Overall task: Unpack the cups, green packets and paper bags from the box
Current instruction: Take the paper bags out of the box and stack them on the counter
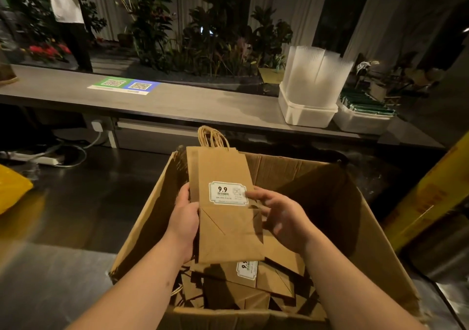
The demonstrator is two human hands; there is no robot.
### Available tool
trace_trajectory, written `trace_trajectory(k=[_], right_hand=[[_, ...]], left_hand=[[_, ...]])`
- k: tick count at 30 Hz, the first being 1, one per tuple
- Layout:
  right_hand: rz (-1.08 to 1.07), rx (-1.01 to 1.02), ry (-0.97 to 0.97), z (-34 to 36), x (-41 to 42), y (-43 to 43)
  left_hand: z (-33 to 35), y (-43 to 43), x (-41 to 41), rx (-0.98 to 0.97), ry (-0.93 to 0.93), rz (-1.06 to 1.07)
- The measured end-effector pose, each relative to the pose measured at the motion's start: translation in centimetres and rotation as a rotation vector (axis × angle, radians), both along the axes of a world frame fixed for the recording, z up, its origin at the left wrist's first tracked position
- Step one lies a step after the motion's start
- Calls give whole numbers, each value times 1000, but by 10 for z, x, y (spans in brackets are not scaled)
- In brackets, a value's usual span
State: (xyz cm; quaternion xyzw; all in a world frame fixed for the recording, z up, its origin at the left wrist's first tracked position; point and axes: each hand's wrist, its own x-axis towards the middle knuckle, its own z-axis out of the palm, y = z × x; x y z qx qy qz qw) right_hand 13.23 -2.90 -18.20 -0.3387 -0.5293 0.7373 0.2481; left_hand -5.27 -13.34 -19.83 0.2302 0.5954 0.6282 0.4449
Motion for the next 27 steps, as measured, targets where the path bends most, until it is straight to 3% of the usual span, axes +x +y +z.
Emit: trace_trajectory(k=[2,6,9,12,14,16,18,27], right_hand=[[18,42,-23,-7,-7,4],[-68,391,-305,-18,-30,11],[-80,383,-264,-26,-38,18],[-101,347,-343,-37,-31,28],[-36,438,-642,-50,-15,36],[293,585,-1142,-70,6,37],[544,664,-1450,-82,18,31],[500,797,-1412,-44,8,48]], left_hand=[[-1,3,3,18,-18,-2],[0,3,5,22,-60,-75],[-5,5,5,-27,121,-14],[-9,6,3,-1,163,59],[-7,5,0,25,184,132],[-6,6,-3,45,214,208],[-8,7,-3,59,213,266],[-10,7,-8,34,306,396]])
